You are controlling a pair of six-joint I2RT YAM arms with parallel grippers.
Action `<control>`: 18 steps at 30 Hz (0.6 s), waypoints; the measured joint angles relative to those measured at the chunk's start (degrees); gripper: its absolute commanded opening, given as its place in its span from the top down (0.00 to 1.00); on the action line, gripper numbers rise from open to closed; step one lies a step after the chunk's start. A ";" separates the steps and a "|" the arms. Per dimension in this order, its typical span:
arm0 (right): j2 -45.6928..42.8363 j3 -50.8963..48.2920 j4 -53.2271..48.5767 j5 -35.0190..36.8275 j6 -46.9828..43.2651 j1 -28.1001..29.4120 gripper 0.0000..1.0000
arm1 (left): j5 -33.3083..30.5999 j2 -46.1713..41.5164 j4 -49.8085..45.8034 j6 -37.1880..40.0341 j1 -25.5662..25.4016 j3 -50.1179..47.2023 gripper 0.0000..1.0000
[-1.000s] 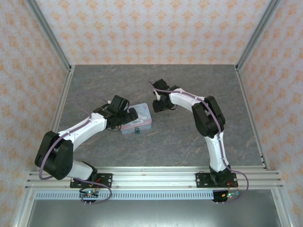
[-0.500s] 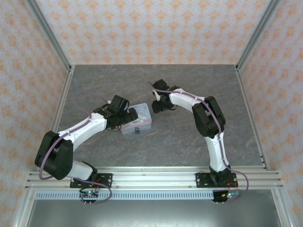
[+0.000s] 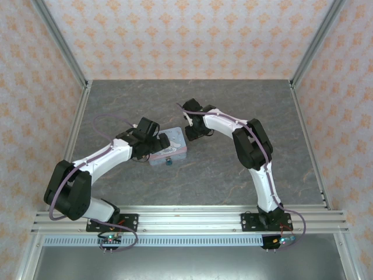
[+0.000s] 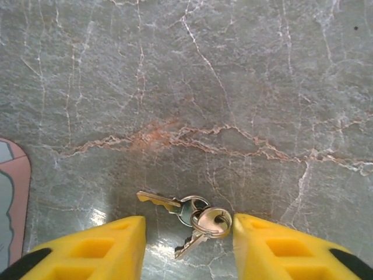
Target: Unlock the padlock with the key
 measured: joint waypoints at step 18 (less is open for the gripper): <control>-12.61 -18.82 6.80 -3.19 6.43 -4.55 1.00 | 1.51 1.38 2.14 0.02 -0.02 0.72 0.00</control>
